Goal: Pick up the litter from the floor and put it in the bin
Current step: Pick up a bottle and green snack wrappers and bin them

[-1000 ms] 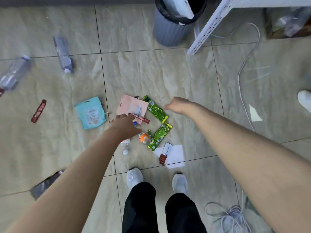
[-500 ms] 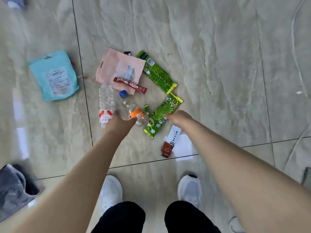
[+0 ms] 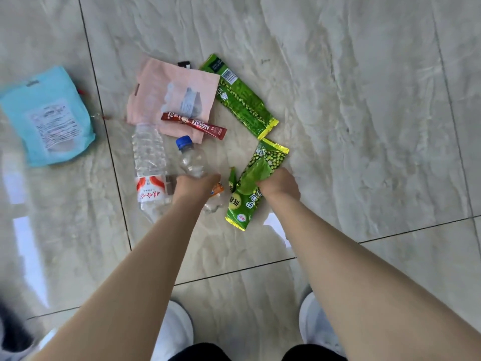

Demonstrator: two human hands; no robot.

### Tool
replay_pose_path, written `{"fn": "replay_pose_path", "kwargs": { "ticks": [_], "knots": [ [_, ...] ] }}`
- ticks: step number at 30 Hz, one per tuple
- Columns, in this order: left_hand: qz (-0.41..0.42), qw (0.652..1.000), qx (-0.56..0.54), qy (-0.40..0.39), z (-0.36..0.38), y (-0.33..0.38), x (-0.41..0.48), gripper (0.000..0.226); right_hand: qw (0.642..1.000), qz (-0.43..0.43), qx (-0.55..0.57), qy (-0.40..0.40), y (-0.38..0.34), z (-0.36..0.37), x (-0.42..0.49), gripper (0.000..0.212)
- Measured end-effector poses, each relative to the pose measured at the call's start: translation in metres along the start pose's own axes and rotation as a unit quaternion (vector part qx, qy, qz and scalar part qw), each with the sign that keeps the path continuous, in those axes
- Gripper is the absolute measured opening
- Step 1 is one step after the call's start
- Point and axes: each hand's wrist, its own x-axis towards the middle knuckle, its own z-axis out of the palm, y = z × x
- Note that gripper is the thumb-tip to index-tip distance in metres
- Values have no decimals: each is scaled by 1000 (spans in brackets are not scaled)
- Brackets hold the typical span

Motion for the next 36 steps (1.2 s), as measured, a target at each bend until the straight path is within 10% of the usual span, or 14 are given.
{"fn": "replay_pose_path", "kwargs": {
  "ticks": [16,28,36],
  "knots": [
    [102,976,125,145,-72,2,-27,75,983,-180,9,-43,-99,-64,4,21],
    [129,986,38,95,-87,-9,23,65,989,-71,108,71,-178,7,27,85],
    [134,989,24,51,-98,-3,35,63,982,-135,63,115,-176,35,30,36]
  ]
}}
